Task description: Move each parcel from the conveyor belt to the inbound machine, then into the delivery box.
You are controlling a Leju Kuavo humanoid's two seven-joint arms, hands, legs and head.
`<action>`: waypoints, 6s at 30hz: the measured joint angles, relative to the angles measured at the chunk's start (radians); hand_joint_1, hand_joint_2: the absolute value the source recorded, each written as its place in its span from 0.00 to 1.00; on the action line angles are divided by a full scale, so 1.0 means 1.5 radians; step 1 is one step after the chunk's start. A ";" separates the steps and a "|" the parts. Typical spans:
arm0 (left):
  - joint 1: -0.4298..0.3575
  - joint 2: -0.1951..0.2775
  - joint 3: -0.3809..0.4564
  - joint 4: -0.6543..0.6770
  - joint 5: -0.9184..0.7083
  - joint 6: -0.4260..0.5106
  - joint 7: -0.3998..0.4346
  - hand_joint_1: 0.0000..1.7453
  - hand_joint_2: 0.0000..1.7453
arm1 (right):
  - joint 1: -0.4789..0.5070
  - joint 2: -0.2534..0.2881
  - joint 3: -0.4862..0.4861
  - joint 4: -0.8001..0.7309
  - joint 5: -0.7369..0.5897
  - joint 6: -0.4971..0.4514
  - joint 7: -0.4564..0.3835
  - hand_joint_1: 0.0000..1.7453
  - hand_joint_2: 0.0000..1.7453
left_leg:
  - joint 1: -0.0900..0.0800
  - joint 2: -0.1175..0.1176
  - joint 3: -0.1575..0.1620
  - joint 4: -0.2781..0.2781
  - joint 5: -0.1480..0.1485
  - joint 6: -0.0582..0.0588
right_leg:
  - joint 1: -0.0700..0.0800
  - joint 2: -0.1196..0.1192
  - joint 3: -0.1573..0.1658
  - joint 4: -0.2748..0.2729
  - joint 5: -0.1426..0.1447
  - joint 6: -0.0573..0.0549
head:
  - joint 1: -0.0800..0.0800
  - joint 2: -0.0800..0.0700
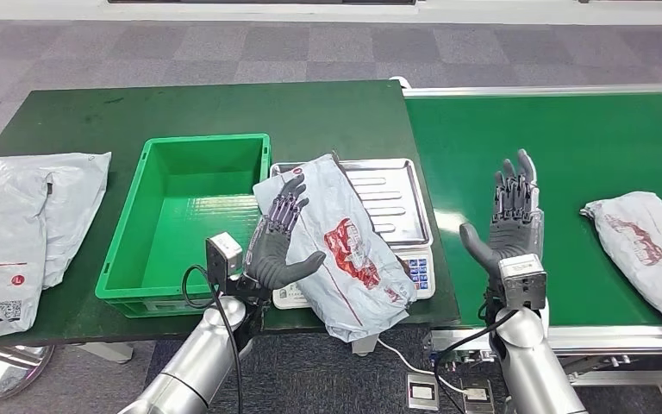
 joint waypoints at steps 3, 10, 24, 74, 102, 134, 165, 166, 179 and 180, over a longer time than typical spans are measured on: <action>0.000 0.000 0.001 0.000 -0.004 0.001 0.000 0.00 1.00 | 0.003 0.000 -0.006 -0.001 -0.003 -0.021 0.001 0.00 1.00 | 0.000 0.000 0.000 0.000 0.000 0.000 | 0.000 0.000 0.000 0.000 0.000 0.000 | 0.000 0.000; 0.004 0.000 -0.018 -0.015 -0.063 0.082 0.000 0.00 1.00 | 0.008 0.011 -0.105 0.102 -0.051 -0.030 0.003 0.00 1.00 | 0.000 -0.002 0.000 0.000 0.000 0.000 | 0.000 -0.002 0.001 0.000 0.000 0.000 | 0.000 0.000; -0.020 -0.019 -0.140 0.015 -0.149 0.151 0.000 0.00 1.00 | 0.016 0.041 -0.191 0.200 -0.062 -0.015 0.001 0.00 1.00 | 0.000 0.001 0.000 0.000 -0.001 0.000 | 0.000 0.001 0.000 0.000 0.000 0.000 | 0.000 0.000; -0.192 -0.075 -0.294 0.304 -0.414 0.187 0.465 1.00 1.00 | 0.041 0.113 -0.198 0.222 -0.010 0.059 0.004 0.00 1.00 | 0.000 0.001 0.013 -0.001 -0.005 0.000 | 0.001 0.001 0.013 0.000 -0.003 -0.001 | 0.000 0.000; -0.074 -0.057 -0.148 0.084 -0.247 0.454 0.002 1.00 1.00 | 0.010 0.113 -0.120 0.250 -0.039 0.014 0.000 0.00 1.00 | 0.000 0.001 0.010 0.000 -0.006 0.000 | 0.000 0.000 0.011 0.000 -0.005 0.000 | 0.000 0.000; 0.051 -0.003 -0.094 -0.473 -0.357 0.550 0.002 1.00 1.00 | 0.045 0.109 -0.111 0.207 -0.037 -0.042 0.000 0.00 1.00 | 0.000 0.001 0.009 0.000 -0.007 -0.001 | 0.000 0.001 0.009 0.000 -0.006 -0.001 | 0.000 0.000; -0.273 0.085 0.008 0.069 -0.811 0.406 0.631 1.00 1.00 | 0.021 0.098 0.039 0.188 0.003 0.000 0.000 0.00 1.00 | 0.002 0.013 0.010 -0.001 -0.001 -0.004 | 0.002 0.013 0.004 0.002 0.002 -0.005 | 0.000 0.000; -0.289 0.088 0.010 0.104 -0.810 0.403 0.632 1.00 1.00 | 0.019 0.096 0.046 0.188 0.001 0.000 0.000 0.00 1.00 | 0.002 0.012 0.009 -0.001 -0.001 -0.004 | 0.002 0.011 0.004 0.002 0.002 -0.005 | 0.000 0.000; -0.351 0.105 0.016 0.275 -0.809 0.400 0.563 1.00 1.00 | 0.009 0.093 0.084 0.185 -0.002 -0.001 0.000 0.00 1.00 | 0.002 0.009 0.007 -0.001 -0.001 -0.004 | 0.002 0.009 0.003 0.001 0.001 -0.005 | 0.000 0.000; -0.352 0.105 0.016 0.279 -0.809 0.400 0.563 1.00 1.00 | 0.009 0.093 0.085 0.185 -0.002 -0.001 0.000 0.00 1.00 | 0.002 0.009 0.007 -0.001 -0.001 -0.004 | 0.002 0.009 0.003 0.001 0.001 -0.005 | 0.000 0.000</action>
